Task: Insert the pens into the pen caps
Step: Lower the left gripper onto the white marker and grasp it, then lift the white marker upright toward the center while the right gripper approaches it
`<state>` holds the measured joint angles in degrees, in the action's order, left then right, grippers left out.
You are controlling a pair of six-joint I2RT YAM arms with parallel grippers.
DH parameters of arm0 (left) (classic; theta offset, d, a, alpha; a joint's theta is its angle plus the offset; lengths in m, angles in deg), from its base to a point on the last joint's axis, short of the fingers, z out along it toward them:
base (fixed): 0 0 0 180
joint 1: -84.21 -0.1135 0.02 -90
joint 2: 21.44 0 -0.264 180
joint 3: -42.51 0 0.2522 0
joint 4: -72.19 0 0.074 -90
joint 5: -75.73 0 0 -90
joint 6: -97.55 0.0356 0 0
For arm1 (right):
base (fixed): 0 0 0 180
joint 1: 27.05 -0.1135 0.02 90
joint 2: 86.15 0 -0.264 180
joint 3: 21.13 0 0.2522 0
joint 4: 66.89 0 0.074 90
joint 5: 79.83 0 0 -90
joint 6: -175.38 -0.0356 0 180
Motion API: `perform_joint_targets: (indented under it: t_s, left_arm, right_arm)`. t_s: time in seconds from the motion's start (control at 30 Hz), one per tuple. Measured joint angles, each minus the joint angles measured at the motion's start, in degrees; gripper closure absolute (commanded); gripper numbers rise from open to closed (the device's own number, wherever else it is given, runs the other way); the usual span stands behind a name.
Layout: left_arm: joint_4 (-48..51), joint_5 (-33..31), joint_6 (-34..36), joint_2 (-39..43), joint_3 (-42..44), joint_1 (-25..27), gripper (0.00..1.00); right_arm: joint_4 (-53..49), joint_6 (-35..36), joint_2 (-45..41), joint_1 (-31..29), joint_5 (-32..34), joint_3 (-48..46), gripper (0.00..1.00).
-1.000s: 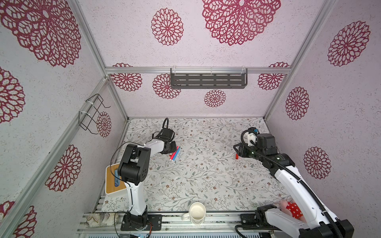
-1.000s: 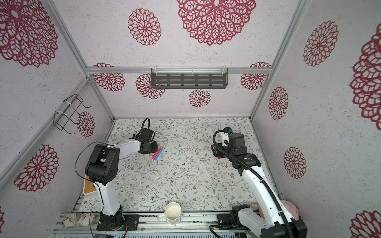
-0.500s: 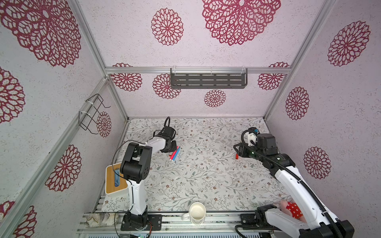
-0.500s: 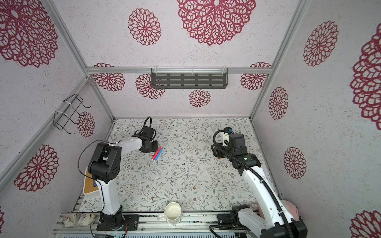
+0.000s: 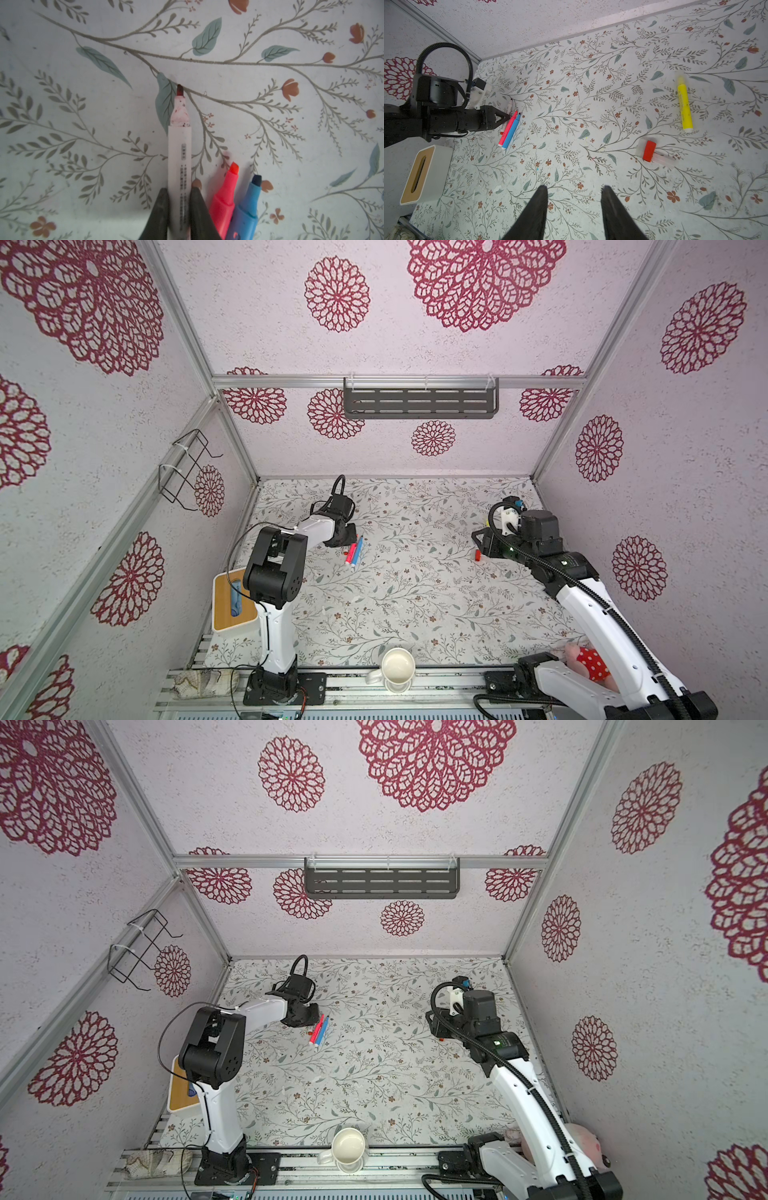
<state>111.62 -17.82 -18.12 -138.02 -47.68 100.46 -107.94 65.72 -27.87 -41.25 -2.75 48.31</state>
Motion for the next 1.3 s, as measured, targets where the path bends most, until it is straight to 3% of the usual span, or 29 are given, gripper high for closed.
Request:
perform_joint_targets:
  t_s: [0.53,0.9,1.3]
  left_arm:
    - [0.0,3.6,1.5,17.8,6.8,1.3,0.94]
    - [-19.1,20.1,1.9,31.1,24.0,6.5,0.92]
    - [-28.9,25.7,0.8,39.3,27.2,14.7,0.92]
  right_arm:
    - [4.1,-0.6,-1.2,0.0,-6.9,-0.5,0.52]
    - [14.7,-4.4,-6.4,-0.2,-15.9,-7.5,0.44]
    - [24.3,-8.7,-4.6,-3.5,-20.8,-12.1,0.39]
